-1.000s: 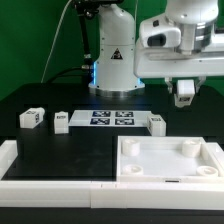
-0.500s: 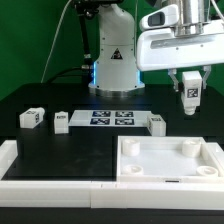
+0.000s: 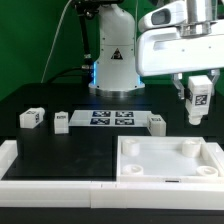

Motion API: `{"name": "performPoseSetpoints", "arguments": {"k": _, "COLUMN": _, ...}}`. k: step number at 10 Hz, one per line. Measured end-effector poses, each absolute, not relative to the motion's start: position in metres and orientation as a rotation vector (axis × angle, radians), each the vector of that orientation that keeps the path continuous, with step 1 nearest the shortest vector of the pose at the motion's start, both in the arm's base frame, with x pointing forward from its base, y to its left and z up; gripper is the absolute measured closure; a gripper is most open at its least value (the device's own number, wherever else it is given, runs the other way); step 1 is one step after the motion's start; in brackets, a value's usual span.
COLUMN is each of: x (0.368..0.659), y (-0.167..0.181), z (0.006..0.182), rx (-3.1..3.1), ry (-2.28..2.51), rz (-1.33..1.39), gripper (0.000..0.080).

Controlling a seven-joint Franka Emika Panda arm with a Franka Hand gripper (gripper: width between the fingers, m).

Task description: Assemble one leg

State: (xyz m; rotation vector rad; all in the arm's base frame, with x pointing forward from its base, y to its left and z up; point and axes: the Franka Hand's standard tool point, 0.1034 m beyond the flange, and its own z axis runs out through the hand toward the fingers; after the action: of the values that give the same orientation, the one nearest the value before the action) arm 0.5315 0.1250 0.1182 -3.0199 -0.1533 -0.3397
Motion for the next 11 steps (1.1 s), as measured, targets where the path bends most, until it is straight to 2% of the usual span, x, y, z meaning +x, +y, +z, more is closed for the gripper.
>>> {"name": "performPoseSetpoints", "arguments": {"k": 1, "x": 0.542, "y": 0.126, "z": 0.122, "rx": -3.017, "ry": -0.167, "rz": -0.34, "gripper": 0.0512}}
{"name": "performPoseSetpoints", "arguments": {"k": 6, "x": 0.543, "y": 0.124, "z": 0.119, "rx": -3.018, "ry": -0.188, "rz": -0.344, "gripper": 0.0512}}
{"name": "performPoseSetpoints", "arguments": {"k": 11, "x": 0.602, "y": 0.117, "z": 0.115, "rx": -3.006, "ry": -0.371, "rz": -0.429, "gripper": 0.0512}}
